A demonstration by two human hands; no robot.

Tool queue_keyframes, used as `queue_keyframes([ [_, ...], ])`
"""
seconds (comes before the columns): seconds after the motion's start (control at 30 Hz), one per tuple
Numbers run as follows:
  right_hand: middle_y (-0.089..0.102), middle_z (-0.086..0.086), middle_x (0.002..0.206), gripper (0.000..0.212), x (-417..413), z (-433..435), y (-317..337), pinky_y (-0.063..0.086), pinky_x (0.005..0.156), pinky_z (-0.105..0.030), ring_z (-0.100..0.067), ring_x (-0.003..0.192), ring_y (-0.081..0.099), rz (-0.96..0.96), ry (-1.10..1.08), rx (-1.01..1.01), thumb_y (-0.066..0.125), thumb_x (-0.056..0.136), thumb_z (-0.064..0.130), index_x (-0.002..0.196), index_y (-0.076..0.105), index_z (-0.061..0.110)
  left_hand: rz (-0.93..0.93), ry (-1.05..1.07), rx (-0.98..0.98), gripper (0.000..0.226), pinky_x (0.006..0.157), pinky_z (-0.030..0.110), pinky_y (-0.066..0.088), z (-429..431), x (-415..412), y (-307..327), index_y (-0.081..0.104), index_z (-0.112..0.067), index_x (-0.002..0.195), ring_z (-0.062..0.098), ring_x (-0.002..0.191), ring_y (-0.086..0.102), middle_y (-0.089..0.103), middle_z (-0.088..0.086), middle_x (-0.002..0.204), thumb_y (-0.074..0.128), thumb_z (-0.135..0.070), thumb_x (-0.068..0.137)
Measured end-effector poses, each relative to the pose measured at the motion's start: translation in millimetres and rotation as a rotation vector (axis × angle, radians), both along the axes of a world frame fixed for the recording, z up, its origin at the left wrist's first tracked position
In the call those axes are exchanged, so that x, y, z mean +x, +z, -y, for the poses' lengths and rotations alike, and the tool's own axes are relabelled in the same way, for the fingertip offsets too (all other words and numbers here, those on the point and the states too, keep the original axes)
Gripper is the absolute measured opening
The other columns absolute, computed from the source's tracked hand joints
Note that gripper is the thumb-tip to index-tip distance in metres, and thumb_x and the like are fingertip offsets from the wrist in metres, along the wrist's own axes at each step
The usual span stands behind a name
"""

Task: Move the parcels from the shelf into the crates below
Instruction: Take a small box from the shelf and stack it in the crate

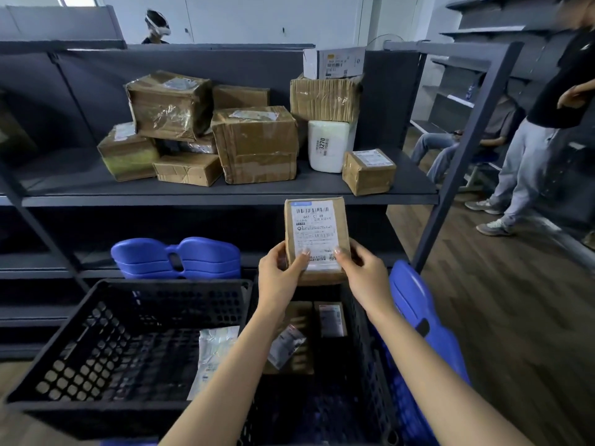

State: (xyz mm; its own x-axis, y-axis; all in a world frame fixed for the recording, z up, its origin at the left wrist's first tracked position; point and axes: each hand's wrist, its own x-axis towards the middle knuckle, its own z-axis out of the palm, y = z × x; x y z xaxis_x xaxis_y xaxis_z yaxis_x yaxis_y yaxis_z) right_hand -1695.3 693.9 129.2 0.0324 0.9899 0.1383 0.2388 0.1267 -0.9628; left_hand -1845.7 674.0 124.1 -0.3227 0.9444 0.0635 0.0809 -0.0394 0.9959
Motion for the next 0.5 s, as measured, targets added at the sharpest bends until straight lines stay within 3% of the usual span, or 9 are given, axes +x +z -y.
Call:
queue_keyframes([
  [0.13,0.066,0.008,0.113,0.041,1,9,-24,0.046,0.084,-0.019,-0.006,0.103,0.061,-0.066,-0.106,-0.035,0.059,0.092,0.037,0.129,0.056,0.02,0.035,0.066,-0.099,0.036,0.088,0.026,0.051,6,10,-19,0.056,-0.017,0.116,0.009,0.102,0.063,0.066,-0.003,0.111,0.068,-0.034,0.087],
  [0.27,0.067,0.007,0.111,0.034,6,15,-44,0.047,0.082,-0.021,-0.009,0.103,0.062,-0.096,-0.149,-0.094,0.057,0.094,0.037,0.124,0.058,0.021,-0.027,-0.022,-0.135,0.042,0.098,0.028,0.048,16,19,-38,0.054,-0.021,0.133,0.008,0.11,0.06,0.065,-0.009,0.12,0.063,-0.026,0.092],
  [0.5,0.061,0.006,0.124,0.052,10,26,-78,0.046,0.092,-0.026,-0.011,0.112,0.057,-0.091,-0.096,-0.2,0.056,0.094,0.036,0.143,0.041,0.026,-0.048,0.054,-0.211,0.036,0.1,0.036,0.05,25,26,-70,0.061,-0.015,0.13,0.012,0.109,0.064,0.07,-0.003,0.116,0.058,-0.024,0.095],
])
